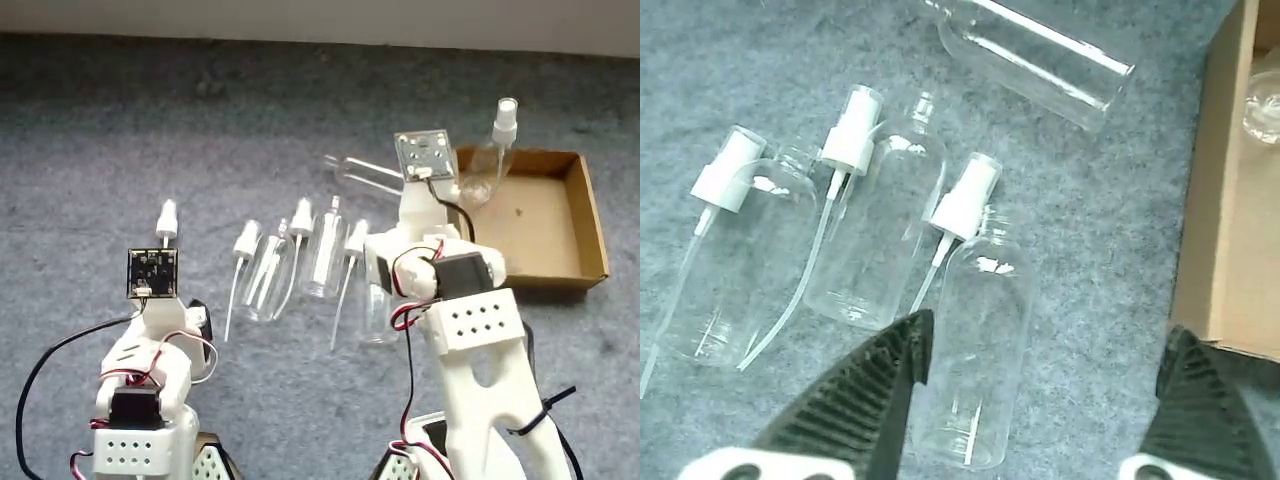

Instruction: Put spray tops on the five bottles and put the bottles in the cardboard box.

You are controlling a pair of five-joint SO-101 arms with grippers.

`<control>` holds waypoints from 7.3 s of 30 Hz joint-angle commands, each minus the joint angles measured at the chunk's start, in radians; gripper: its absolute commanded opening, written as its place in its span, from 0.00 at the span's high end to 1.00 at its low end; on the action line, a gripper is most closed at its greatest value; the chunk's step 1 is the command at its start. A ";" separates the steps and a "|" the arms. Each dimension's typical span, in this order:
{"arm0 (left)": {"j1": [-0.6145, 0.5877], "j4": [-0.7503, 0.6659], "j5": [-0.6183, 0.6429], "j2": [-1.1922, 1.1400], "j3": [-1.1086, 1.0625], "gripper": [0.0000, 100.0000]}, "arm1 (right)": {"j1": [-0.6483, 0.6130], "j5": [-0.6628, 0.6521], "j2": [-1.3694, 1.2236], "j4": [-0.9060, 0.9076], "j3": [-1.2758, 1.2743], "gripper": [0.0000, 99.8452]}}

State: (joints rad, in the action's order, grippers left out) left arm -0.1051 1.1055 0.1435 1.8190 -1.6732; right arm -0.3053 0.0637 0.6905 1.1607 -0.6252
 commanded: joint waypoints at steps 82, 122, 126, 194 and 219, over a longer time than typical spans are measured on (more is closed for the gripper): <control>0.016 -0.015 0.000 0.007 -0.022 0.99 | 0.090 -0.292 -0.977 0.131 0.509 0.87; 0.018 -0.015 0.000 0.007 -0.022 0.99 | 0.044 -0.269 -0.977 0.130 0.588 0.75; 0.018 -0.015 0.000 0.007 -0.022 0.99 | 0.045 -0.269 -0.978 0.128 0.584 0.75; 0.018 -0.015 0.000 0.007 -0.022 0.99 | 0.079 -0.269 -0.677 0.598 0.934 0.89; 0.018 -0.015 0.000 0.005 -0.022 0.99 | 0.079 -0.267 0.019 0.547 0.598 0.89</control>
State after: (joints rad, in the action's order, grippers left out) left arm -0.1051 1.1055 0.1435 1.8190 -1.6732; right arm -0.2332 -0.2140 0.6153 1.7453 0.0453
